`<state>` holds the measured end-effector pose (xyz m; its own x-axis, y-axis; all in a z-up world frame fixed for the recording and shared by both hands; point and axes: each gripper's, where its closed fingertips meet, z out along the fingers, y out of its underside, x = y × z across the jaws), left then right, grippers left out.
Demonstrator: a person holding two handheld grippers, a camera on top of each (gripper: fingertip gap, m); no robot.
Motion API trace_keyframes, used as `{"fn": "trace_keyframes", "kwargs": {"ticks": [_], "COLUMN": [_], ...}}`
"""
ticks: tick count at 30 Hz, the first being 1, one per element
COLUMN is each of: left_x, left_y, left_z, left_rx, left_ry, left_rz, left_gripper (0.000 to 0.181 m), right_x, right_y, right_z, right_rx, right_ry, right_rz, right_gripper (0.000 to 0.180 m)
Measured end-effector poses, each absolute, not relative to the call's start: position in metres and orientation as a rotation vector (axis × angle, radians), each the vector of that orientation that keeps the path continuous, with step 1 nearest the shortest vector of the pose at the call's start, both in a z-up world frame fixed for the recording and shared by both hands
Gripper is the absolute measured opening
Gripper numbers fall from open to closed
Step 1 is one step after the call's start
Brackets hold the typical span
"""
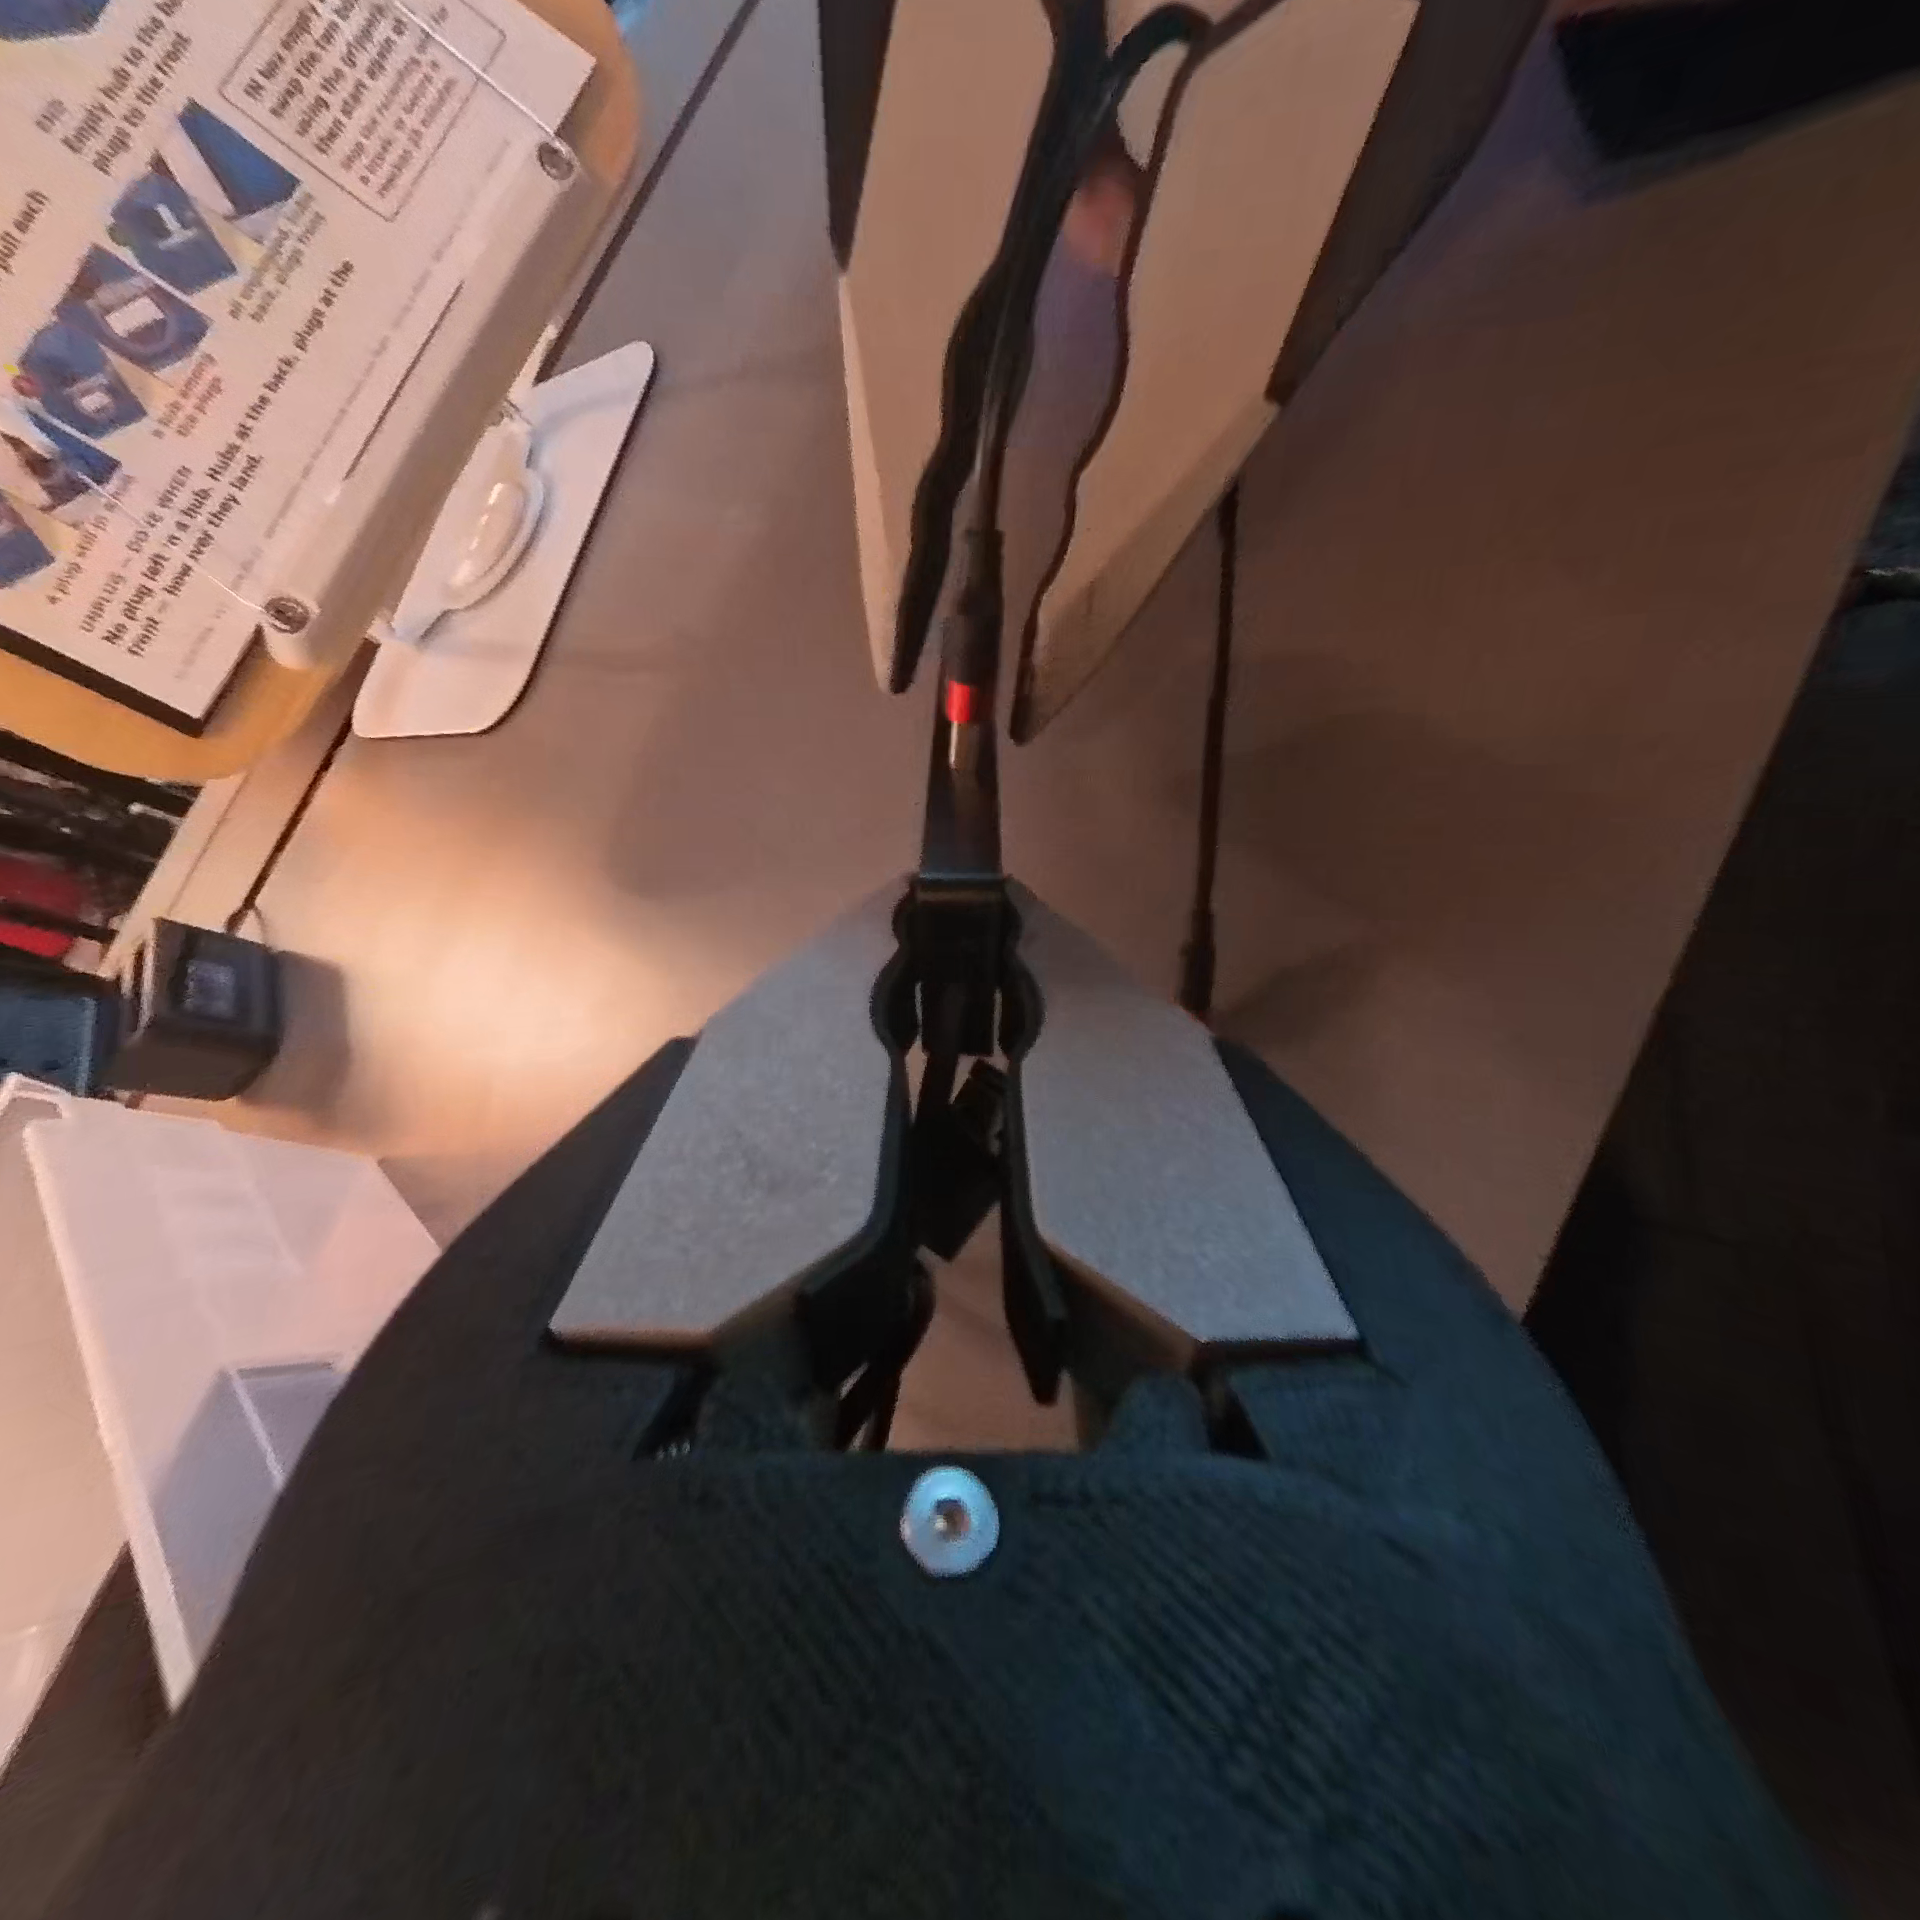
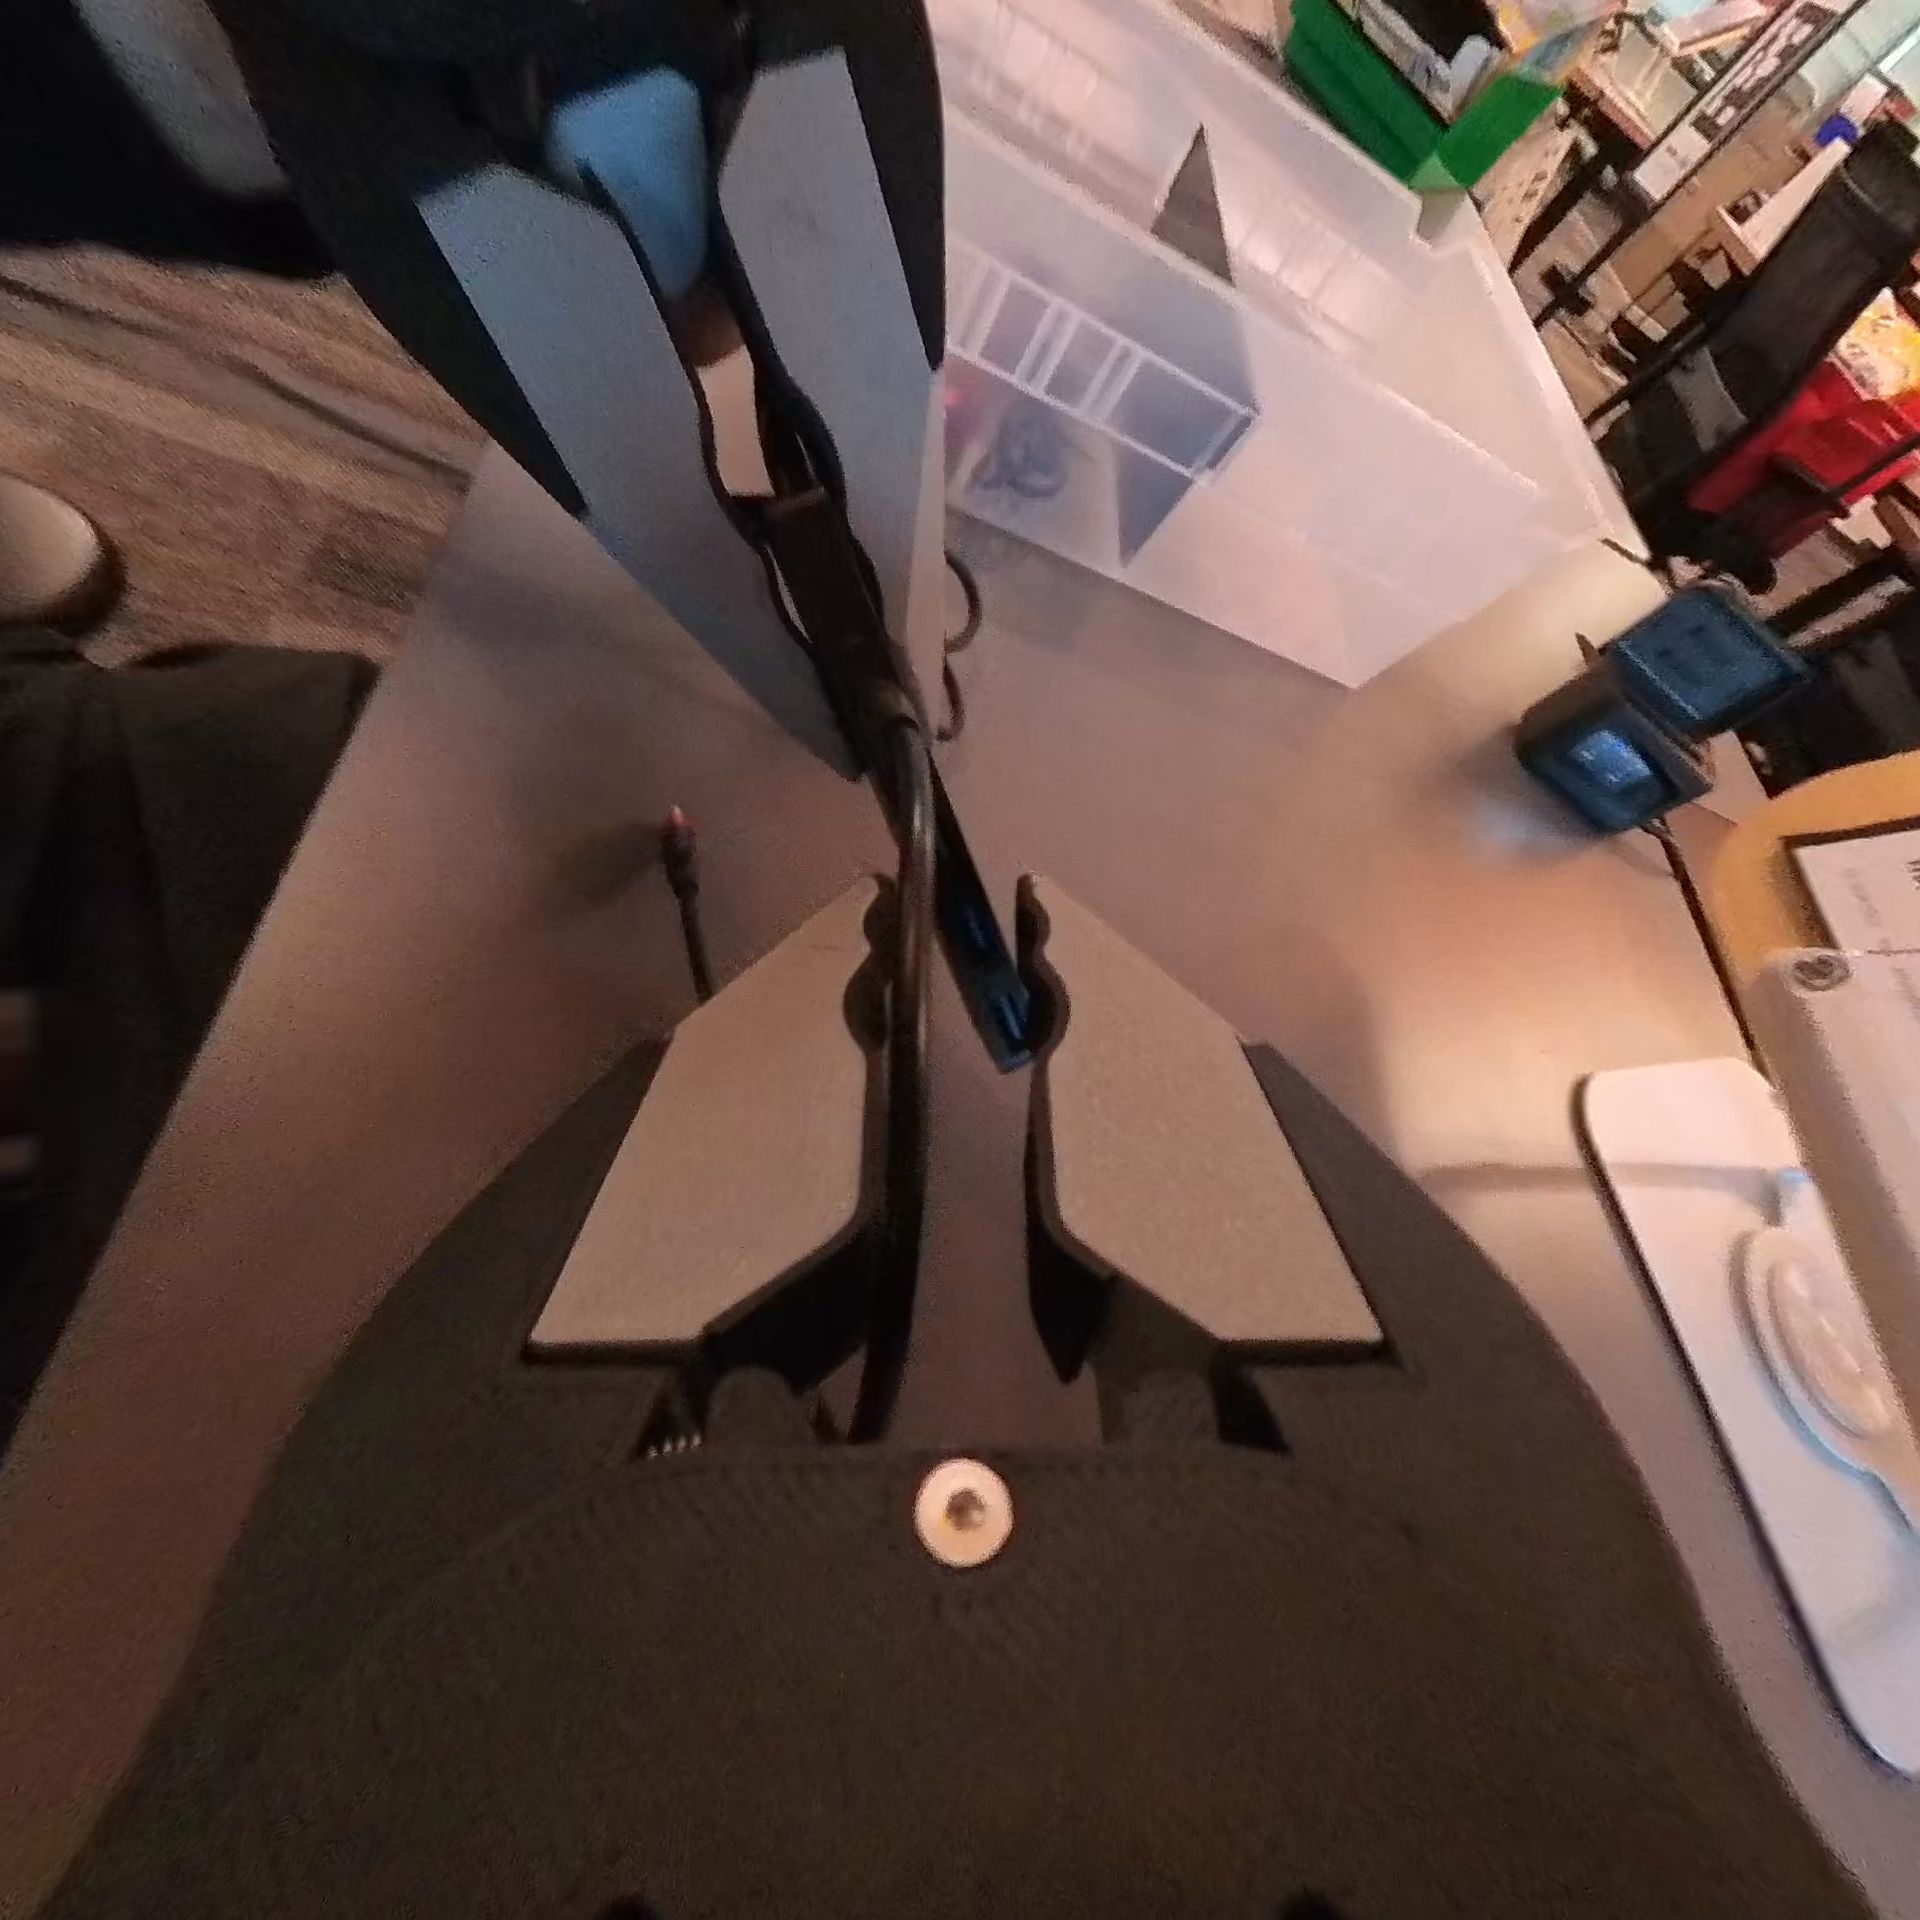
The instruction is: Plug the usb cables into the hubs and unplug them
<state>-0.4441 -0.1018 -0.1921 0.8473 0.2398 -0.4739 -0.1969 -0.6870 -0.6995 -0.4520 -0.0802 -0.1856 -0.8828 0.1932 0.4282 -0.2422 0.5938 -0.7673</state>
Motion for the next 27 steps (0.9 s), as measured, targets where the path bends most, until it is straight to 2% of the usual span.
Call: {"fn": "trace_keyframes", "kwargs": {"ticks": [6, 9, 12, 16, 19, 27], "left_x": [-0.446, -0.446, -0.447, -0.447, -0.448, -0.458], "left_y": [-0.109, -0.111, -0.111, -0.111, -0.11, -0.109], "left_z": [-0.198, -0.199, -0.2, -0.203, -0.204, -0.197], "left_rx": [-2.248, -2.264, -2.278, -2.302, -2.322, -2.308], "left_ry": [-0.1, -0.115, -0.11, -0.104, -0.092, 0.041], "left_rz": [0.614, 0.6, 0.617, 0.638, 0.668, 1.0], "left_gripper": [0.008, 0.008, 0.008, 0.008, 0.008, 0.008], "right_x": [-0.453, -0.443, -0.436, -0.43, -0.431, -0.429], "right_y": [-0.077, -0.082, -0.087, -0.091, -0.09, -0.085], "right_z": [-0.173, -0.164, -0.159, -0.154, -0.156, -0.161], "right_rx": [0.026, 0.079, 0.11, 0.116, 0.123, 0.213], "right_ry": [-2.306, -2.28, -2.265, -2.267, -2.255, -2.204], "right_rz": [1.286, 1.366, 1.414, 1.473, 1.44, 1.279], "right_gripper": [0.032, 0.033, 0.023, 0.019, 0.003, 0.001]}}
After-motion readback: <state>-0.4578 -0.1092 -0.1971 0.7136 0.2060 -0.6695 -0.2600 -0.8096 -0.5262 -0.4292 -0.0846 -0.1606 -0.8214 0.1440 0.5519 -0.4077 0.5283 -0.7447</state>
